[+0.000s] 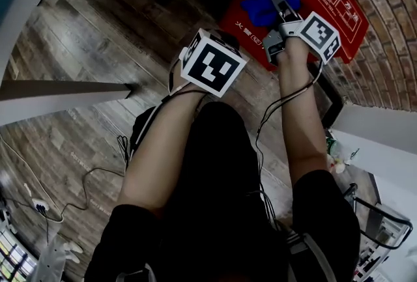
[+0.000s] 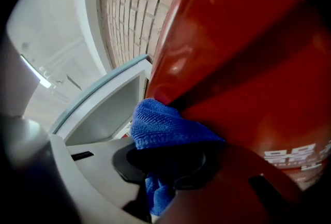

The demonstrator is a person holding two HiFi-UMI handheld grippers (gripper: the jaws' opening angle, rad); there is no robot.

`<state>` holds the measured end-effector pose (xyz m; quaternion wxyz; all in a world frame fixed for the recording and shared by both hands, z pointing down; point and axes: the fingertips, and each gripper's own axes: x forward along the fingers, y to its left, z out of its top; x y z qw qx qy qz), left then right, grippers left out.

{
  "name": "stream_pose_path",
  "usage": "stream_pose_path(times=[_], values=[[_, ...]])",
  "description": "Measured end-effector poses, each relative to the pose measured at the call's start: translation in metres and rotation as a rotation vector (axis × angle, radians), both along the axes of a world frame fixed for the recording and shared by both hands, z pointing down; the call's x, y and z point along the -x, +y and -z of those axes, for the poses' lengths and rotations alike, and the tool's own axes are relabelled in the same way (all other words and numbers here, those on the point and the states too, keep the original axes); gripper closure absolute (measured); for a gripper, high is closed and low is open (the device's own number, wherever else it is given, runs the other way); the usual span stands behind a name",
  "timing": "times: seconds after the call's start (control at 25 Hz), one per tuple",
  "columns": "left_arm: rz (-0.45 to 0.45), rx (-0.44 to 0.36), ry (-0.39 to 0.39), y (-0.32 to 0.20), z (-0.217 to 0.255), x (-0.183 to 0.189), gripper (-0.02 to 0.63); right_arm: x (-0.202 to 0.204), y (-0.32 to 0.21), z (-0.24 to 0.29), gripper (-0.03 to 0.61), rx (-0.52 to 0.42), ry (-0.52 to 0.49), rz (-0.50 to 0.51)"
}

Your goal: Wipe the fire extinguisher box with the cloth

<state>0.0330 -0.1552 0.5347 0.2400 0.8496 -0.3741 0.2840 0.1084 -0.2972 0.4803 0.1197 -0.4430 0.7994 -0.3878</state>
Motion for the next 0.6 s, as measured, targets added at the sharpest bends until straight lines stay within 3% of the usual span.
stream_pose_path(times=[0.4,0.6], values=[[0.037,0.003,0.003,0.005,0.002,0.018,0.609,0.054,-0.045,-0.03,0.482,0.069,-0.013,-0.008],[0.044,0.016,0.011,0.007,0.0,0.024,0.609,0.068,-0.054,-0.057,0.482,0.088,0.052,-0.014]])
